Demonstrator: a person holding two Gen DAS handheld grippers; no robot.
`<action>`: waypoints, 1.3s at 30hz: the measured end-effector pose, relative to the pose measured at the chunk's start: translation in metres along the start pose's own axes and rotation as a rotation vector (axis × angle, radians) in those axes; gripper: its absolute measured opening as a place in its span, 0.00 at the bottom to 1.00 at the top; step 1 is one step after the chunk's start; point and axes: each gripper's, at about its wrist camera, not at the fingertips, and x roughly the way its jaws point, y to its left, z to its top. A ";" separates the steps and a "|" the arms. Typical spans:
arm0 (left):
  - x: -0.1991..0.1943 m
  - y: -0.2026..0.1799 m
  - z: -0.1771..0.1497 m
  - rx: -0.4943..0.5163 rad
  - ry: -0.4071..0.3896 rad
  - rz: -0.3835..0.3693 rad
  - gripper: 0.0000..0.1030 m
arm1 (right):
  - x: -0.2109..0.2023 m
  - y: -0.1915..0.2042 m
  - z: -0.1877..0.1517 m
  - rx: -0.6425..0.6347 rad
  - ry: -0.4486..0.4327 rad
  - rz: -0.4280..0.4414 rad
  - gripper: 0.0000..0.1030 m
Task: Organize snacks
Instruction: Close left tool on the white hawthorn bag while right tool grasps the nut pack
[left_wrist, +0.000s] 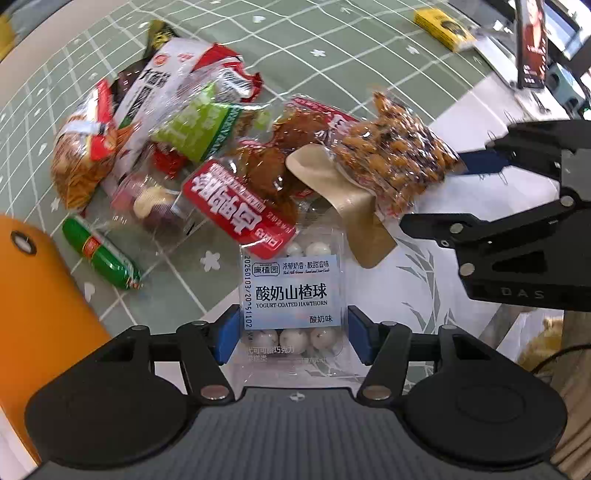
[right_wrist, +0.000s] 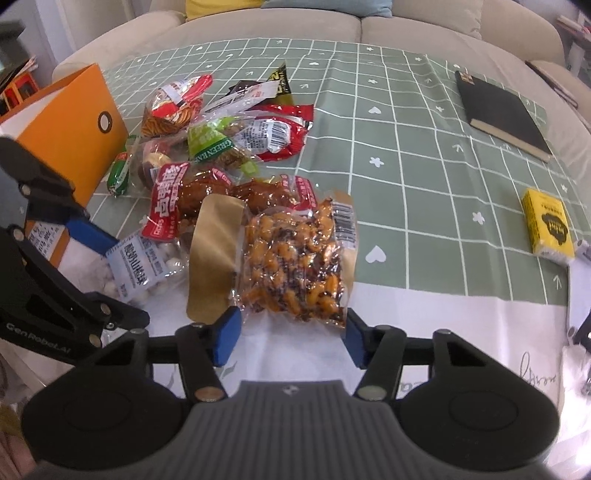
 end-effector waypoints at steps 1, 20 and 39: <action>-0.001 0.001 -0.004 -0.011 -0.008 0.004 0.66 | -0.001 -0.001 -0.001 0.014 -0.001 0.009 0.51; -0.044 0.023 -0.034 -0.287 -0.155 0.001 0.65 | -0.018 -0.007 0.010 0.157 -0.095 0.054 0.84; -0.011 0.003 -0.021 -0.183 -0.104 0.125 0.78 | 0.017 0.010 0.003 0.022 -0.111 -0.017 0.80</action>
